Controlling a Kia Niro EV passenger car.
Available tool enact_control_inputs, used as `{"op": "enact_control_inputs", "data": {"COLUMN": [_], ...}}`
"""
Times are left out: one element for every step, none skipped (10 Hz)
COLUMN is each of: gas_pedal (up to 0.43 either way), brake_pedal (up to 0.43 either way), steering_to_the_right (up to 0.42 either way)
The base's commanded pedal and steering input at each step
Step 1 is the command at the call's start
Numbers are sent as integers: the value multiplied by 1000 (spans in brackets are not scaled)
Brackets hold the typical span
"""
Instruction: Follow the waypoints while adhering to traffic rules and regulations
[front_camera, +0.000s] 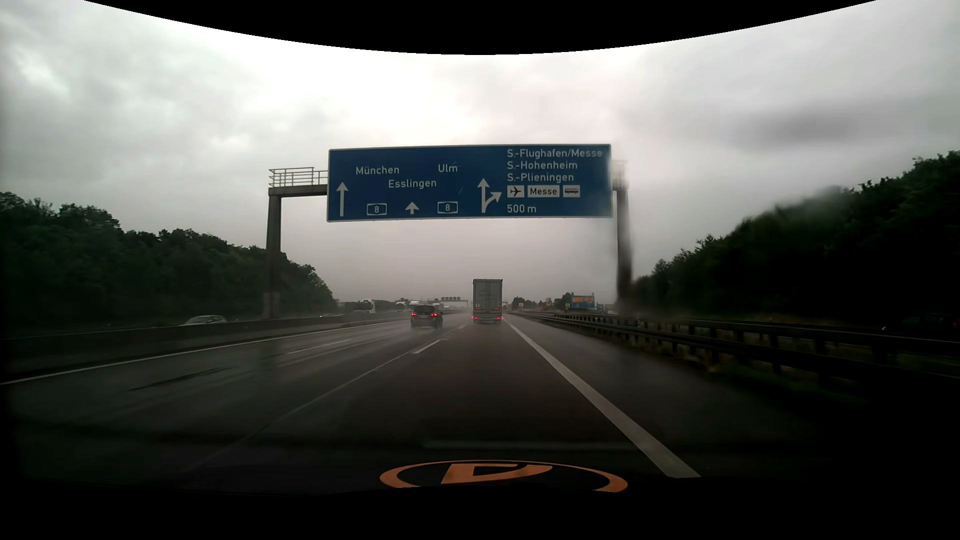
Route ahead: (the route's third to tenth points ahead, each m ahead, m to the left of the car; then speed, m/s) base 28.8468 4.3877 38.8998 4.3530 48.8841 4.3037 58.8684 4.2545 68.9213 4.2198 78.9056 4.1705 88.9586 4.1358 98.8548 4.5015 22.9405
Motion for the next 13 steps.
{"op": "enact_control_inputs", "data": {"gas_pedal": [118,118,118,118,118,118,118,98,0,0,0,47,98], "brake_pedal": [0,0,0,0,0,0,0,0,0,0,0,0,0], "steering_to_the_right": [-2,-1,-1,-1,-2,-2,-2,-2,-2,-3,-4,-4,-3]}}
